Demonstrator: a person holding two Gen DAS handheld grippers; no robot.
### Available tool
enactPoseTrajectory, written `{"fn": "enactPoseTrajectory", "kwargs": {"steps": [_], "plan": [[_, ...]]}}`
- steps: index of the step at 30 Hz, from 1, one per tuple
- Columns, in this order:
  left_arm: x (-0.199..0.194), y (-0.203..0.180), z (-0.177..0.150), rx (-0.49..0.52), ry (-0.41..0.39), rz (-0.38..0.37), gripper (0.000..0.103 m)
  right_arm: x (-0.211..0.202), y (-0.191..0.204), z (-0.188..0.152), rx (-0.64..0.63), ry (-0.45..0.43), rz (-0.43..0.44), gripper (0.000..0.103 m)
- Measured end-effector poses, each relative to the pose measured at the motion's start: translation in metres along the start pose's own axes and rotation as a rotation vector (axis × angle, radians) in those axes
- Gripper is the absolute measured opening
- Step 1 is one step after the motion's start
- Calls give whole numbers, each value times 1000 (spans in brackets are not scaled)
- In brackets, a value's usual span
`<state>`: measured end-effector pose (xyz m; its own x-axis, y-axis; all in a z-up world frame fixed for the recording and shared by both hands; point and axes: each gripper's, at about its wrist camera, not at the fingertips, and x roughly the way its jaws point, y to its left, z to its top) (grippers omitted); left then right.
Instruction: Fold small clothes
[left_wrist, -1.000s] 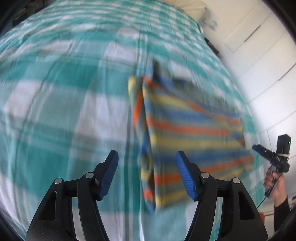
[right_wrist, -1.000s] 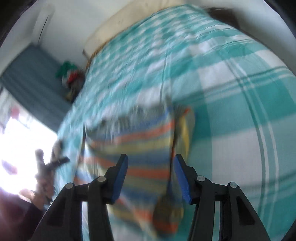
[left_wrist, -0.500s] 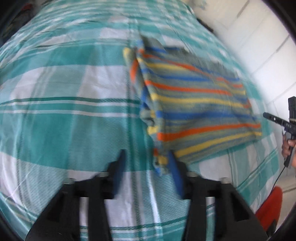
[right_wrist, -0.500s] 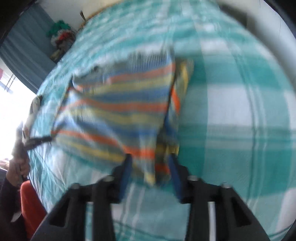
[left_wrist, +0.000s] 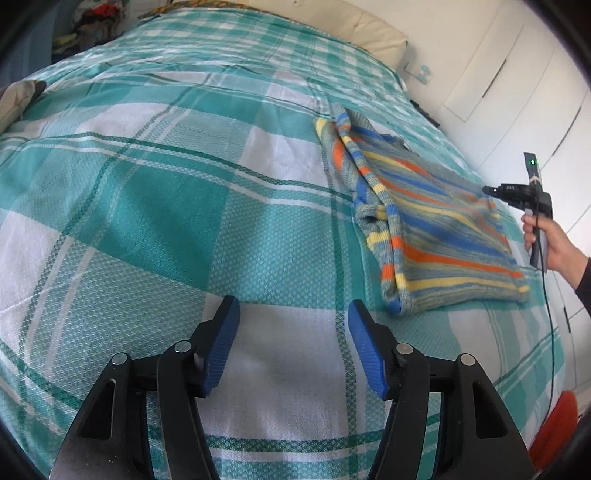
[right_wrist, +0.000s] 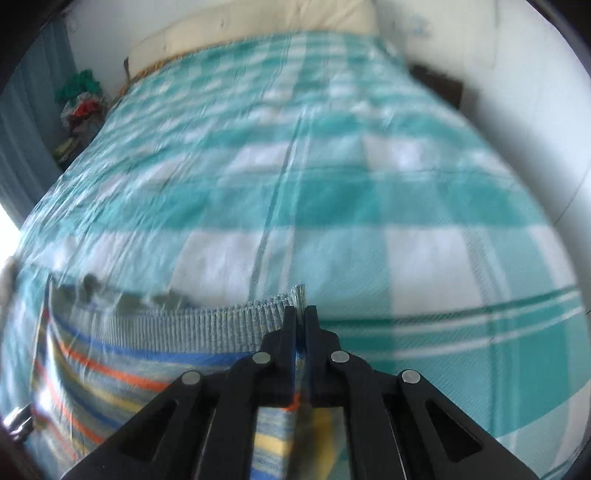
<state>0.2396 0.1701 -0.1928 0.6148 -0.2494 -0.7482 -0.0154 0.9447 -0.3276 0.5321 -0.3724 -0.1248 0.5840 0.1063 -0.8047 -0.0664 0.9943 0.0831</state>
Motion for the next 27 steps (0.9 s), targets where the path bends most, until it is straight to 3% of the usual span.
{"fn": "enactPoseTrajectory", "kwargs": {"steps": [3, 4, 8, 11, 12, 16, 17, 18, 20, 21, 22, 24, 27], "plan": [[0, -3, -1, 39, -1, 5, 76, 17, 3, -5, -32, 51, -29, 5], [0, -7, -1, 57, 3, 13, 79, 18, 5, -7, -44, 61, -33, 11], [-4, -18, 2, 86, 19, 67, 81, -14, 10, -24, -51, 7, -11, 17], [-26, -28, 11, 38, -39, 36, 79, -60, 17, -46, -84, -33, 79, 17], [-33, -35, 15, 35, -68, 16, 79, -79, 24, -58, -111, -36, 146, 17], [-33, -91, 35, 139, -128, -72, 77, -112, 51, -112, -202, 20, 355, 18], [-26, -105, 37, 176, -122, -80, 74, -110, 57, -129, -228, 54, 375, 18], [-14, -118, 38, 208, -104, -77, 65, -103, 61, -146, -249, 97, 357, 18], [25, -129, 36, 226, 15, -42, 34, -79, 55, -180, -249, 204, 231, 17], [49, -126, 30, 221, 118, 10, 0, -77, 43, -193, -197, 206, 232, 13], [64, -119, 21, 216, 182, 45, 1, -83, 30, -200, -128, 168, 262, 13], [52, -113, 13, 219, 152, 22, 1, -93, 15, -211, -52, 187, 269, 11], [31, -115, 13, 225, 143, 53, 3, -106, 23, -210, -110, 194, 227, 10]]}}
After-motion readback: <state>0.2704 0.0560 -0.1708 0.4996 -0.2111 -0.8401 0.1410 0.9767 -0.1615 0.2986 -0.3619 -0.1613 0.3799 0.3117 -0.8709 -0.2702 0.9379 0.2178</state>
